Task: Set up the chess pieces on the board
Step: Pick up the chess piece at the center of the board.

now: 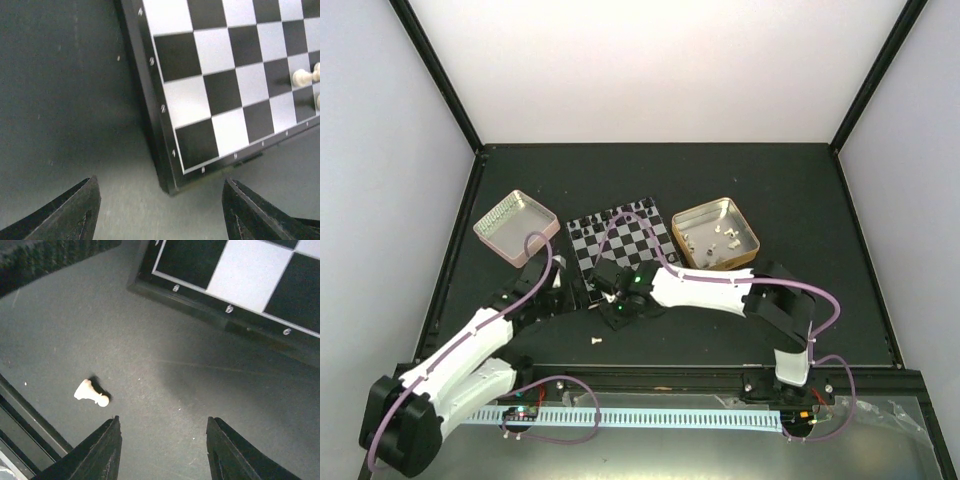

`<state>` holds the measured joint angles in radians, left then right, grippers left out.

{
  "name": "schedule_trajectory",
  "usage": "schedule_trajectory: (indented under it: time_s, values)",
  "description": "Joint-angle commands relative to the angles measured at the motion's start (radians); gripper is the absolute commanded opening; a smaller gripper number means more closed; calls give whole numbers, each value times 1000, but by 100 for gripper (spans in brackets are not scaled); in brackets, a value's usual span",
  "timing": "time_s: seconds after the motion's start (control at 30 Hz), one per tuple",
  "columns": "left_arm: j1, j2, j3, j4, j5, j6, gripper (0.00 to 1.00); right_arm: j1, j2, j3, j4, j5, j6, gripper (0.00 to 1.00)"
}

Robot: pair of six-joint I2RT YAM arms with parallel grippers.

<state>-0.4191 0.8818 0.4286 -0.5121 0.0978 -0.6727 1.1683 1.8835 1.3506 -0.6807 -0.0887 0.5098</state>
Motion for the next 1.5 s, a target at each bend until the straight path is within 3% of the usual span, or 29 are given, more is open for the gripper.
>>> schedule_trajectory:
  time_s: [0.0,0.33,0.5,0.83,1.47]
  values:
    - [6,-93,-2,-162,20,-76,67,87,-4,-6,60,84,-125,47]
    - [14,-377,84,-264,-424,-225,68,166,61,-23,155,74,-249,43]
    - [30,-411,164,-323,-529,-223,70,178,87,-35,160,71,-318,43]
    - [40,-385,187,-272,-509,-175,75,180,100,-26,84,154,-248,47]
    - [48,-357,165,-203,-447,-138,76,179,-10,-157,20,266,-69,50]
